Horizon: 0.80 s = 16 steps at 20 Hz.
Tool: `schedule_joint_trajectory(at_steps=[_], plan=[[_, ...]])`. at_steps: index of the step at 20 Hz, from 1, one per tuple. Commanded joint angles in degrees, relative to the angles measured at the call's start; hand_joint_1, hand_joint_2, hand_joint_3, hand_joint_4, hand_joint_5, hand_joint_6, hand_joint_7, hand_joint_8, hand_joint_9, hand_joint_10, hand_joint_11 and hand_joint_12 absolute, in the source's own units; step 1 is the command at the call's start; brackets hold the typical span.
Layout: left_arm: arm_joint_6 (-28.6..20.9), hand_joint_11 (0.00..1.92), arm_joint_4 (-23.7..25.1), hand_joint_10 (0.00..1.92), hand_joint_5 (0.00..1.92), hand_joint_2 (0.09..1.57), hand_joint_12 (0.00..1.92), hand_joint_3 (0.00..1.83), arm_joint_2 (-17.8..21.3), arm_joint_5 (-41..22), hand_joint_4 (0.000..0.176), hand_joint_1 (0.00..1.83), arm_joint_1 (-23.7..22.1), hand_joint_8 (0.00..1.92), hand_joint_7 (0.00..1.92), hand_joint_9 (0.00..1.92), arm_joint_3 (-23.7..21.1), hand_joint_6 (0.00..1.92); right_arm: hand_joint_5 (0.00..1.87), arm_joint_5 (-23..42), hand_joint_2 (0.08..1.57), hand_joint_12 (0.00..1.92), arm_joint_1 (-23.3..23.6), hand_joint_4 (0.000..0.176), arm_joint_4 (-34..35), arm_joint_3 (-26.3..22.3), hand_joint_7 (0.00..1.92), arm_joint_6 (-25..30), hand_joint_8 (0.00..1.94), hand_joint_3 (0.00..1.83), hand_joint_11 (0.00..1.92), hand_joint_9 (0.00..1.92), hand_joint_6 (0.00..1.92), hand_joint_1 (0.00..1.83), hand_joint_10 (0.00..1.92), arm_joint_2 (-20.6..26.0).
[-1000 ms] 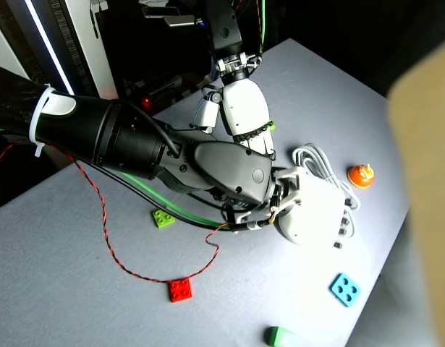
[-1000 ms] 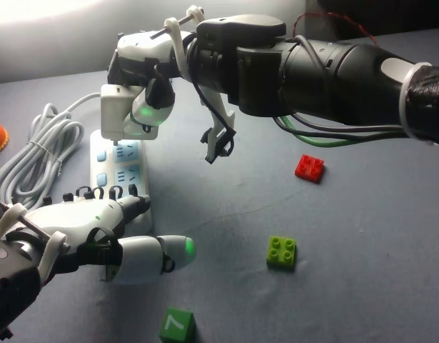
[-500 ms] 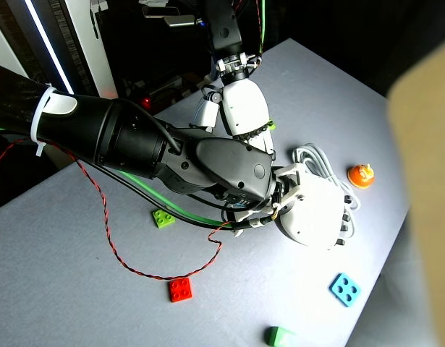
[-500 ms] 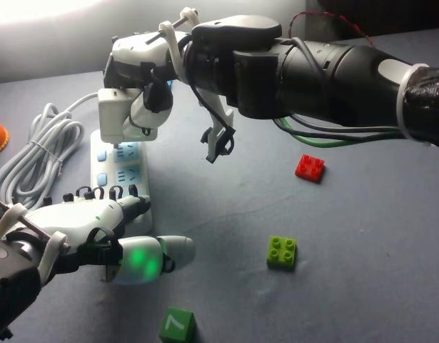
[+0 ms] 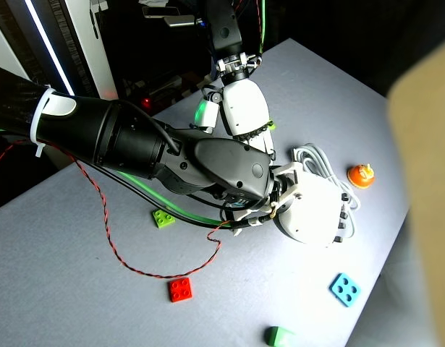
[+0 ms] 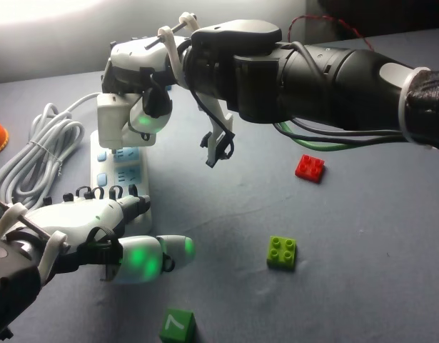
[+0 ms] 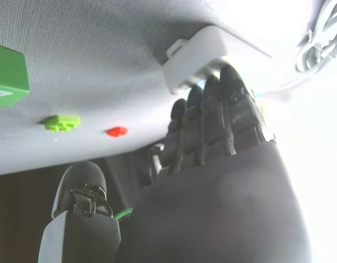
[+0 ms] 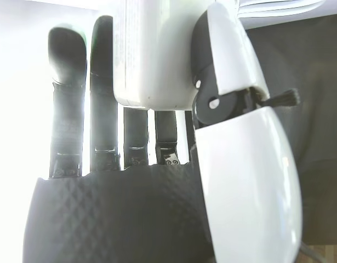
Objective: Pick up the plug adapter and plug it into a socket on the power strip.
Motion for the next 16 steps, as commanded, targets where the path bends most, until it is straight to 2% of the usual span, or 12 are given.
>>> schedule_joint_trajectory(at_steps=[1, 5, 16], plan=[[-0.4, 0.0, 0.8, 0.0, 0.1, 1.16, 0.32, 0.0, -0.2, -0.8, 0.0, 0.0, -0.1, 0.0, 0.11, 0.11, 0.4, 0.01, 0.8, -1.8, 1.19, 1.62, 0.2, 0.0, 0.2, -0.2, 0.91, 0.4, 1.32, 0.0, 0.7, 0.79, 1.1, 1.22, 1.24, 0.4], [-0.4, 0.0, 0.8, 0.0, 0.1, 1.16, 0.32, 0.0, -0.2, -0.8, 0.0, 0.0, -0.1, 0.0, 0.11, 0.12, 0.4, 0.0, 0.8, -1.6, 1.18, 1.57, 0.2, 0.0, 0.1, -0.2, 0.92, 0.3, 1.31, 0.0, 0.73, 0.8, 1.09, 1.22, 1.23, 0.7], [-0.4, 0.0, 0.8, 0.0, 0.1, 1.16, 0.3, 0.0, -0.1, -0.8, 0.0, 0.0, 0.0, 0.0, 0.11, 0.1, 0.3, 0.0, 0.81, -1.5, 1.18, 1.61, 0.5, 0.0, -0.6, 0.0, 0.92, 0.3, 1.29, 0.0, 0.7, 0.8, 1.08, 1.23, 1.25, 1.0]])
